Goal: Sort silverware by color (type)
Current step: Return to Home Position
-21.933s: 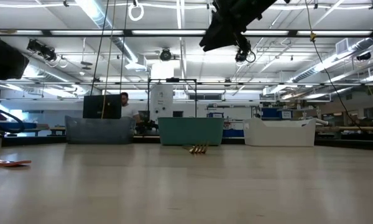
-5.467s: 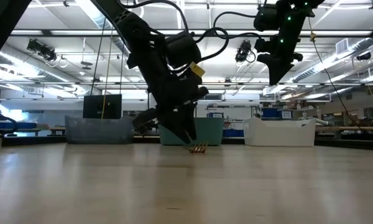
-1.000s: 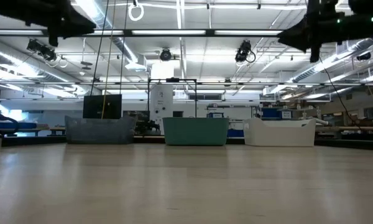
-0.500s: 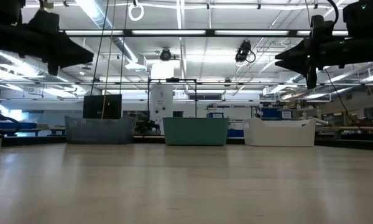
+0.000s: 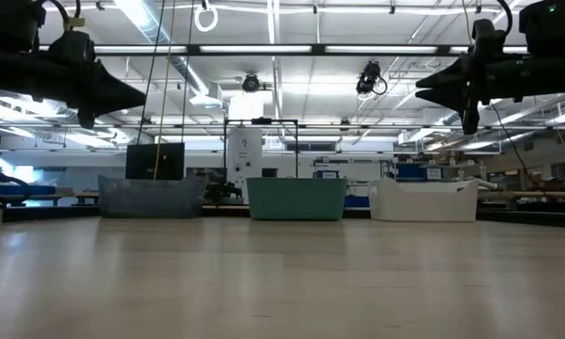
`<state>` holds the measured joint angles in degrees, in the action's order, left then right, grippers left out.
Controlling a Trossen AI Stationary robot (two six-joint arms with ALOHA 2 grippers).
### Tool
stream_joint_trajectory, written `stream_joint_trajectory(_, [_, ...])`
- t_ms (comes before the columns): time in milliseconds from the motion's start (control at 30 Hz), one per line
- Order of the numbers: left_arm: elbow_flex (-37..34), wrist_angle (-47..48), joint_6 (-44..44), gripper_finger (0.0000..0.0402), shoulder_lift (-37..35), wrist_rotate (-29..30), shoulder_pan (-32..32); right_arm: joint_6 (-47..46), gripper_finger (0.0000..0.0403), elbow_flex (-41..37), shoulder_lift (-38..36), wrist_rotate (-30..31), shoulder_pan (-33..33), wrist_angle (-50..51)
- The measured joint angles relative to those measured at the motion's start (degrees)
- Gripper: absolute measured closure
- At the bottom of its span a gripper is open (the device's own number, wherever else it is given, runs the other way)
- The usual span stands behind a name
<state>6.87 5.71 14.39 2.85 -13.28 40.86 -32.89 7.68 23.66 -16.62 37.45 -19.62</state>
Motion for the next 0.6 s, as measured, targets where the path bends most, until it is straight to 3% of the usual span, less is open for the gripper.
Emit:
stream_joint_trajectory(133, [0.00,0.36,0.56,0.0328,0.09,-0.01,0.00,0.26,0.0307,0.00,0.00,0.14,0.00,0.00])
stream_joint_trajectory(300, [0.04,0.29,7.55,0.0328,0.09,-0.05,0.00,0.07,0.0307,0.00,0.00,0.29,0.00,-0.02])
stream_joint_trajectory(600, [-0.87,-0.04,7.07,0.0328,-0.21,0.09,0.00,0.07,0.0307,0.00,-2.50,1.88,-1.56,0.43])
